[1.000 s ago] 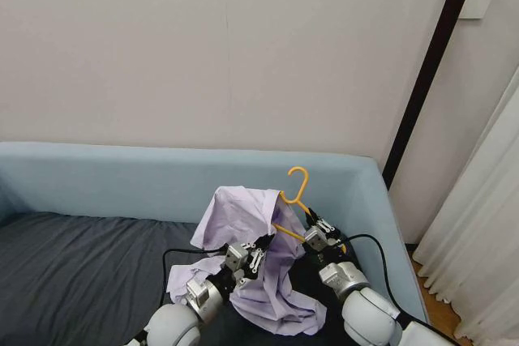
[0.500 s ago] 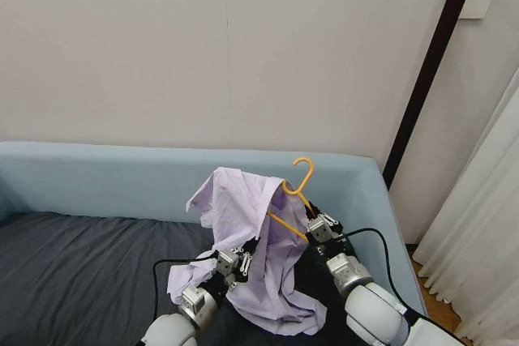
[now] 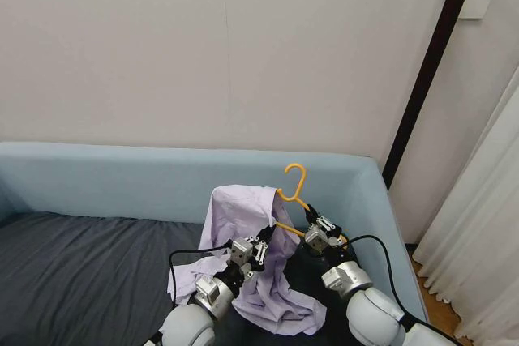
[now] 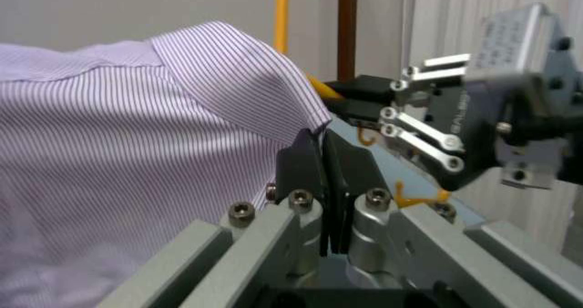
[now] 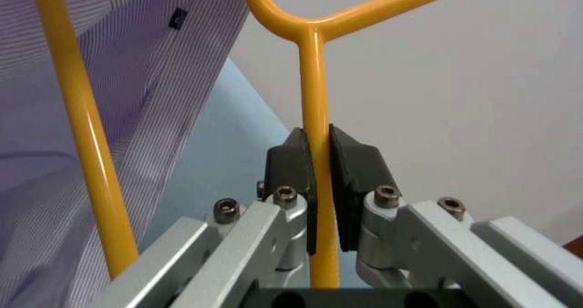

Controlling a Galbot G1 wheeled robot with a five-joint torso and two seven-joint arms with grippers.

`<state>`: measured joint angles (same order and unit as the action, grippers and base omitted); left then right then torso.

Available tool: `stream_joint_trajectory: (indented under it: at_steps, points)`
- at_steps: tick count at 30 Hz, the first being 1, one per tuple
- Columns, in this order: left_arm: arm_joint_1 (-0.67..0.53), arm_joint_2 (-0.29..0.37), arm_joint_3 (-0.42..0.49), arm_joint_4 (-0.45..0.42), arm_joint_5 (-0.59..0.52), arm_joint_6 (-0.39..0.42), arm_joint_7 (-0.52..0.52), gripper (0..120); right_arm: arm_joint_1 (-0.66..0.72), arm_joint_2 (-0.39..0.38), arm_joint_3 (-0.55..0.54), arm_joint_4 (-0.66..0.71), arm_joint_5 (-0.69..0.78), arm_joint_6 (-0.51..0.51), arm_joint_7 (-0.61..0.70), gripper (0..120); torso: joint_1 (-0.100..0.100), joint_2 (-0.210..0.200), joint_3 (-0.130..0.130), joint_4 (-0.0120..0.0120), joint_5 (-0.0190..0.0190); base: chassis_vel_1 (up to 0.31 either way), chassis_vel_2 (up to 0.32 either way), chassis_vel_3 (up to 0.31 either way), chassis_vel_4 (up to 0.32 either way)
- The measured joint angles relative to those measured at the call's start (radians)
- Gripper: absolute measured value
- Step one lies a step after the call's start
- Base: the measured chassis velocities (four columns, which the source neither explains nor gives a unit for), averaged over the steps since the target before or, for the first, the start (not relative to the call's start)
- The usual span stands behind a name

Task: Pick up the clothes from the sofa and hang them on the clothes hanger.

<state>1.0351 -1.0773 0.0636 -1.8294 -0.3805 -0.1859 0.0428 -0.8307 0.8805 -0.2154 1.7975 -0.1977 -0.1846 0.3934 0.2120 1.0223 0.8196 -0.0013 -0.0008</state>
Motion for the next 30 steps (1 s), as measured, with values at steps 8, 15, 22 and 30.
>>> stream_joint_trajectory:
  at_steps: [8, 15, 22, 30]
  points:
    - [0.017, -0.007, -0.002, 0.014, 0.017, -0.017, 0.025, 0, -0.005, 0.01, -0.014, 0.016, 0.073, 0.018, -0.009, 4, 0.0, 0.0, 0.0, 0.0, 0.0, 0.0, 0.0, 0.0, 0.0]
    - [0.027, 0.019, -0.023, 0.031, 0.035, -0.027, -0.045, 3, -0.011, 0.002, 0.007, 0.034, 0.09, 0.034, -0.009, 4, 0.0, 0.0, 0.0, -0.0001, 0.0, 0.0, 0.0, 0.0, 0.0]
    - [0.053, 0.038, -0.036, 0.019, 0.064, -0.077, -0.126, 30, -0.007, -0.007, 0.053, 0.041, 0.043, 0.046, -0.012, 4, 0.0, 0.0, 0.0, -0.0002, -0.0002, 0.0, 0.0, 0.0, 0.0]
    - [0.103, 0.176, -0.128, -0.088, 0.005, -0.161, -0.053, 57, -0.004, 0.012, 0.094, 0.007, -0.071, 0.092, -0.041, 4, 0.0, 0.0, 0.0, 0.0003, -0.0003, 0.0, 0.0, 0.0, 0.0]
